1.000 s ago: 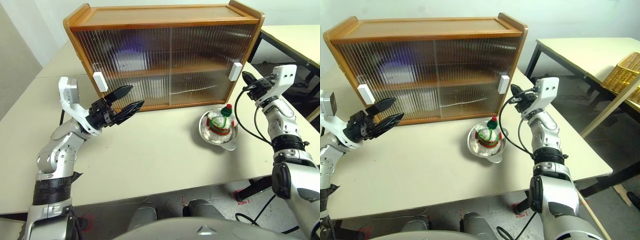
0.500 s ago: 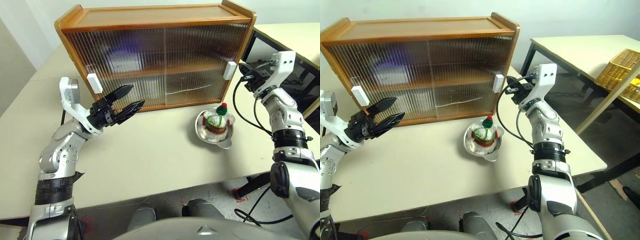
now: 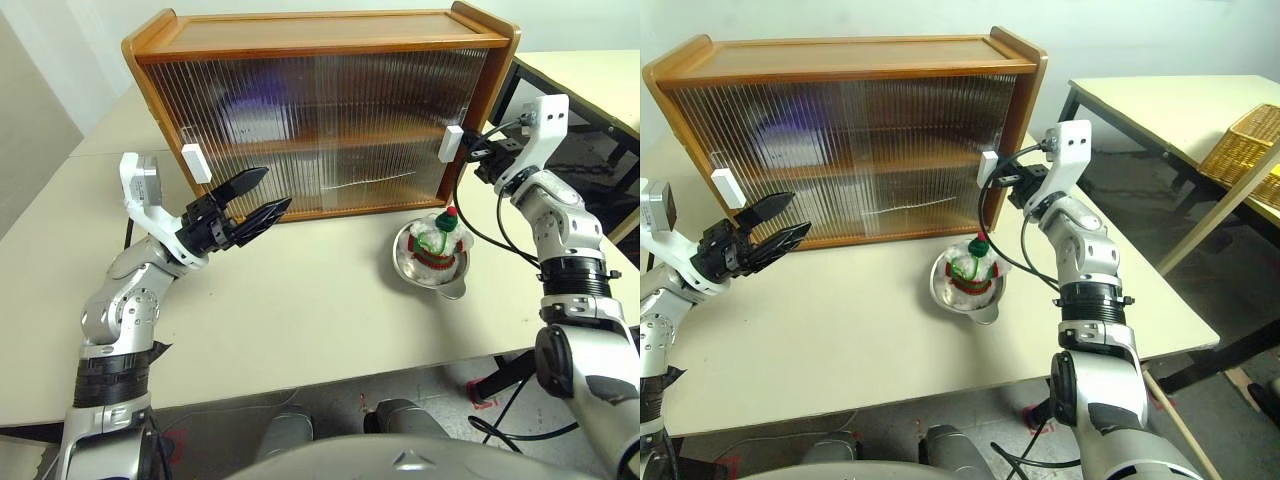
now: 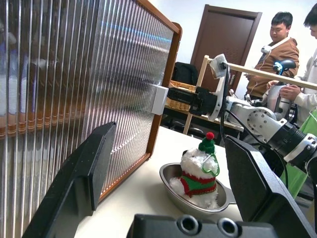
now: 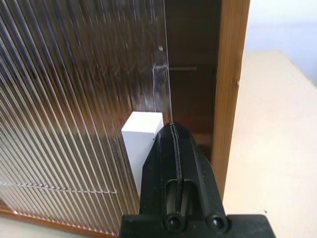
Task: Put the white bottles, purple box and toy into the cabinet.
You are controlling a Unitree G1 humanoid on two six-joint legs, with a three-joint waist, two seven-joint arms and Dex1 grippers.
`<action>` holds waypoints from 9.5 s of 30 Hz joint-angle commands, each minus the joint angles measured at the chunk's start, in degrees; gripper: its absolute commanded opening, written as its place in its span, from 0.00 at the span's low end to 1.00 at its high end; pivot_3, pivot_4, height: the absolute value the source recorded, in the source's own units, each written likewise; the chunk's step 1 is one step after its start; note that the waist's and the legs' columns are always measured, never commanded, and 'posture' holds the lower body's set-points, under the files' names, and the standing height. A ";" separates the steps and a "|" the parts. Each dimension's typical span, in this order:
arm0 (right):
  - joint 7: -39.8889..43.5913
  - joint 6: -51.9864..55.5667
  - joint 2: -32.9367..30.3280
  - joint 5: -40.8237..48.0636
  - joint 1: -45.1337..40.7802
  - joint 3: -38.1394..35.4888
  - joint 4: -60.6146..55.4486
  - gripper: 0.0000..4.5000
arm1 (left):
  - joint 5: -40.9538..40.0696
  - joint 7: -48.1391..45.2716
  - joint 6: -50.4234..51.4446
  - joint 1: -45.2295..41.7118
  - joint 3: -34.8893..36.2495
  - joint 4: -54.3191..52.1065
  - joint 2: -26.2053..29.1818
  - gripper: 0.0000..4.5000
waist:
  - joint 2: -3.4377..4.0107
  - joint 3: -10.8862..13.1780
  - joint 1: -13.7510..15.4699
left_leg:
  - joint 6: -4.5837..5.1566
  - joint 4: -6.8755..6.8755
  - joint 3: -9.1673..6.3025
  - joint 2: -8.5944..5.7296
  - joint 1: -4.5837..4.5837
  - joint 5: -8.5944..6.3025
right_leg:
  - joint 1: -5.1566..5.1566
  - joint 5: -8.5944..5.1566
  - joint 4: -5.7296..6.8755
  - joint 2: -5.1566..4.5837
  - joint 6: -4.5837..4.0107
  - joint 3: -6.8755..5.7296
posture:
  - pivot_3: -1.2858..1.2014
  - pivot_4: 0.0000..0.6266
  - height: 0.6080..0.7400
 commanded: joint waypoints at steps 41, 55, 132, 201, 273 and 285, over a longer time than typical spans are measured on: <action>-0.45 14.45 13.61 2.40 -4.85 6.52 -3.89 0.00 | 0.41 1.42 -1.22 0.27 0.07 -1.70 -0.46 1.00 | 0.01 -0.01 0.44 | 0.00 -0.03 0.00 0.04 -0.06 0.00 | -0.27 0.16 0.06 0.45 -0.32 -0.08 | 0.52 0.00 1.00; 0.34 12.68 17.34 2.01 -6.68 8.28 -0.81 0.00 | 0.25 1.80 -1.32 0.56 0.18 -1.96 -0.41 1.00 | 0.01 -0.01 0.69 | -0.01 -0.04 -0.01 0.06 -0.17 0.00 | -0.43 0.23 0.12 0.45 -0.58 -0.10 | 0.52 0.00 1.00; 26.27 6.91 -10.76 6.26 28.29 7.77 -16.63 0.99 | 0.56 2.41 -1.08 1.55 0.21 -3.46 -1.29 1.00 | -0.14 -0.03 1.38 | -0.16 0.22 0.86 0.02 0.46 -0.06 | 0.54 -0.24 -0.03 0.95 -0.06 0.39 | 0.52 0.01 1.00; 25.34 2.80 -10.10 3.47 -11.76 4.47 7.10 0.01 | 1.80 2.10 -2.49 2.05 -1.84 -2.84 -3.23 1.00 | -0.10 -0.03 1.54 | -0.21 0.09 0.77 0.13 0.43 -0.09 | 0.37 -0.15 0.00 0.94 -0.15 0.46 | 0.52 0.00 1.00; 11.96 -11.79 0.62 -3.74 -17.09 1.44 14.06 0.99 | 1.62 2.70 -2.71 1.55 -2.84 -2.23 -4.42 1.00 | 0.00 0.00 2.00 | -0.31 0.17 0.21 0.96 -0.45 -0.22 | -0.81 0.98 0.02 1.20 -1.15 -0.05 | 0.51 0.00 1.00; 13.59 22.74 -9.33 16.81 9.66 -6.49 -21.71 0.99 | 1.47 1.55 -2.24 1.55 -2.77 -1.75 -3.97 1.00 | -0.11 0.00 1.80 | -0.38 0.18 0.44 0.42 0.70 -0.15 | 0.47 0.04 0.03 1.61 -0.74 0.16 | 0.50 0.00 1.00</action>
